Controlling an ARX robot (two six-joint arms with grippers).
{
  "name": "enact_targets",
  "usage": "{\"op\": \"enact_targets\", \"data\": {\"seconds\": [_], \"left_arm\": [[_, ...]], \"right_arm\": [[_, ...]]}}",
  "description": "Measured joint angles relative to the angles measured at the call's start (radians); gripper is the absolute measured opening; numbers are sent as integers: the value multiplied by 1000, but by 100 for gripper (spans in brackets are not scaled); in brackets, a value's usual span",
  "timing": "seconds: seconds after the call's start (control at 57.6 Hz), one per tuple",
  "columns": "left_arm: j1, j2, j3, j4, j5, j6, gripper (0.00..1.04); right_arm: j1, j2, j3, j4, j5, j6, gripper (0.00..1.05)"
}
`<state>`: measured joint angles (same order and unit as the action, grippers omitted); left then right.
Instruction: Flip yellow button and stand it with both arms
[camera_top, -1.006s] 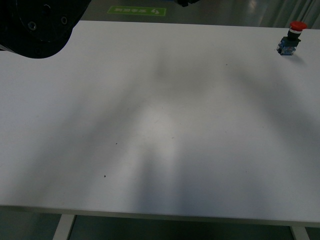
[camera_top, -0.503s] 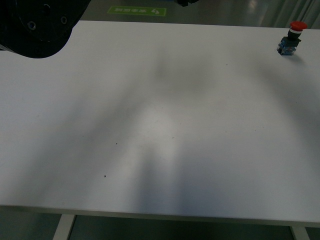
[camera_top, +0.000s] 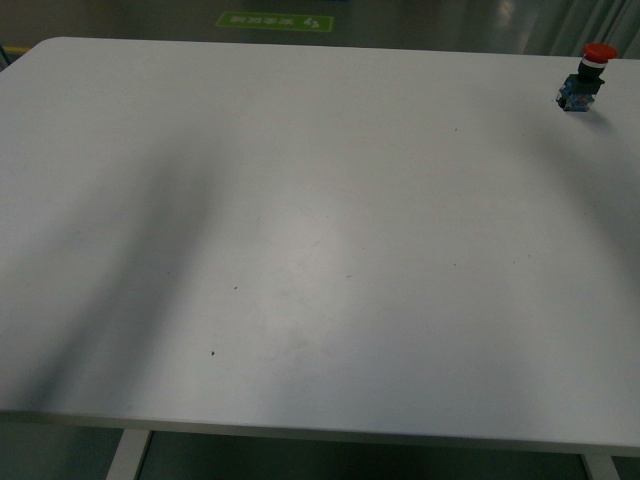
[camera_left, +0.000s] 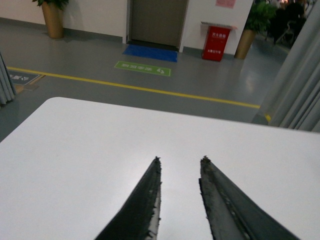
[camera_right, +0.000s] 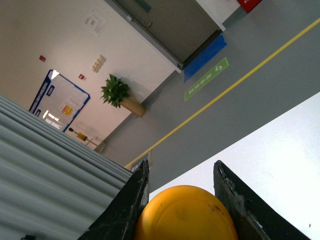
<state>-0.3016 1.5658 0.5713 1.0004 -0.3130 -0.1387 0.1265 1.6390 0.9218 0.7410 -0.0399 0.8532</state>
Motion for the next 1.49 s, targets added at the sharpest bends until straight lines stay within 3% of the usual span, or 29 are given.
{"op": "enact_targets", "data": {"seconds": [0.156,0.642,0.902,1.492], "left_arm": [[46,-114,-152,21,73,92,3],[192,-443,-466,10,209,130,4],[287,-659,-529,-148,307,130,4],[299,-1066,-547,-506,312,131,4]], "right_arm": [[-3,-3,-3,3,-11,-4,33],[-21,-19,-44,18,-28,-19,33],[-33,-28,-62,19,-42,-31,33],[-50,-82,-89,9,-67,-45,33]]}}
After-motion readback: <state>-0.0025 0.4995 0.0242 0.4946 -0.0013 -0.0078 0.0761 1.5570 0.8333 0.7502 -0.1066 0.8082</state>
